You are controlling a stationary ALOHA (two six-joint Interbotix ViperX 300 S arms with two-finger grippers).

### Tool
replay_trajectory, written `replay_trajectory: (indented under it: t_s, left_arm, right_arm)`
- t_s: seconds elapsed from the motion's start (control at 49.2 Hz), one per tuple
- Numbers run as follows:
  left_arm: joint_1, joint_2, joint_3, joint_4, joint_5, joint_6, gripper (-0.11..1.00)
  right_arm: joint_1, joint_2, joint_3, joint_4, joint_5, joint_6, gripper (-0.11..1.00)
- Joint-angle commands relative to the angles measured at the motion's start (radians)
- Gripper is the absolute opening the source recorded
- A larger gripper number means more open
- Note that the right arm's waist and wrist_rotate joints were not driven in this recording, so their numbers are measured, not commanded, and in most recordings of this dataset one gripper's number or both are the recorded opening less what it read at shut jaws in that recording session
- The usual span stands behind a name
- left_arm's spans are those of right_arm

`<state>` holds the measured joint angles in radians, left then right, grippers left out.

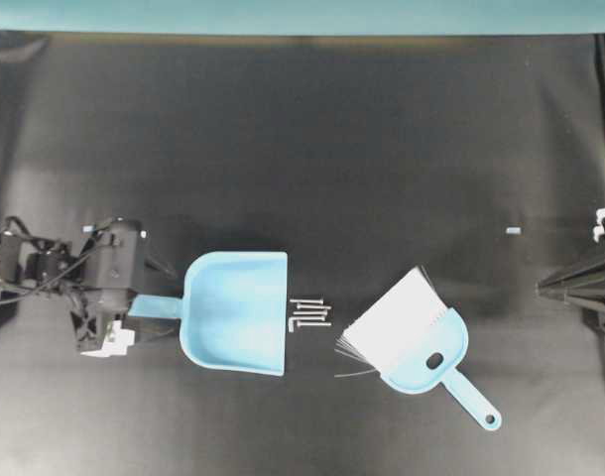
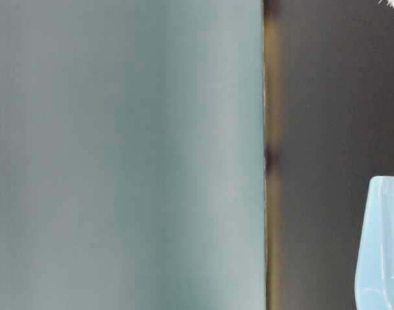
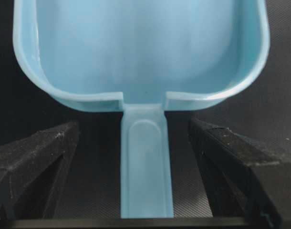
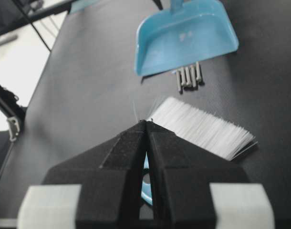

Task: Hold the dustpan with the left arm, while a human hand uses a hand brush to gather screws into the dustpan.
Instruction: 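Close the left gripper on the dustpan handle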

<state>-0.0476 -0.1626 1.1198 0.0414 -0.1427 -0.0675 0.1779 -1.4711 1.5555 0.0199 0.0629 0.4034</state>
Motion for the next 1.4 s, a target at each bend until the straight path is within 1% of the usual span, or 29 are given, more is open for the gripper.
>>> replay_trajectory:
  t_s: [0.0, 0.183, 0.325, 0.509, 0.773, 0.854, 0.915, 0.956, 1.017, 1.078, 1.098, 1.119, 1.261, 1.383]
  left_arm:
    - [0.006, 0.014, -0.031, 0.002, 0.015, -0.002, 0.90]
    - [0.006, 0.054, -0.037, 0.003, 0.012, 0.000, 0.89]
    - [0.006, 0.084, -0.044, 0.002, -0.009, 0.000, 0.86]
    - [0.005, 0.089, -0.055, 0.002, -0.009, -0.002, 0.83]
    - [0.006, 0.094, -0.064, 0.002, -0.008, -0.015, 0.82]
    - [0.003, 0.092, -0.063, 0.002, -0.008, -0.017, 0.80]
    - [0.002, 0.092, -0.063, 0.003, -0.008, -0.014, 0.76]
    - [-0.002, 0.092, -0.063, 0.002, -0.008, -0.005, 0.69]
    - [-0.006, 0.092, -0.063, 0.002, -0.008, 0.003, 0.54]
    - [-0.008, 0.089, -0.061, 0.003, -0.012, 0.005, 0.35]
    - [-0.008, 0.089, -0.060, 0.003, -0.014, 0.003, 0.30]
    - [-0.009, 0.089, -0.060, 0.003, -0.014, 0.003, 0.28]
    - [-0.017, 0.078, -0.043, 0.003, -0.029, 0.005, 0.30]
    - [-0.023, 0.052, -0.020, 0.003, -0.074, 0.002, 0.30]
  right_arm:
    - [0.000, 0.009, -0.009, 0.000, -0.005, 0.000, 0.00]
    - [0.000, 0.009, -0.005, -0.002, 0.008, 0.000, 0.00]
    - [0.000, 0.008, 0.005, 0.000, 0.052, 0.000, 0.00]
    - [0.000, 0.003, 0.009, -0.002, 0.043, 0.000, 0.00]
    - [0.000, 0.003, 0.015, 0.000, 0.040, 0.000, 0.00]
    - [0.000, 0.003, 0.015, -0.002, 0.040, 0.002, 0.00]
    - [0.000, 0.003, 0.015, -0.002, 0.040, 0.000, 0.00]
    - [0.000, 0.003, 0.015, -0.002, 0.040, 0.002, 0.00]
    - [0.000, 0.003, 0.017, 0.000, 0.040, 0.000, 0.00]
    - [0.000, 0.003, 0.015, -0.002, 0.040, 0.000, 0.00]
    - [0.000, 0.003, 0.015, 0.000, 0.040, 0.000, 0.00]
    - [0.000, 0.003, 0.015, 0.000, 0.040, 0.000, 0.00]
    - [0.000, 0.000, 0.017, 0.000, 0.040, 0.000, 0.00]
    - [0.000, -0.003, 0.015, 0.000, 0.043, 0.000, 0.00]
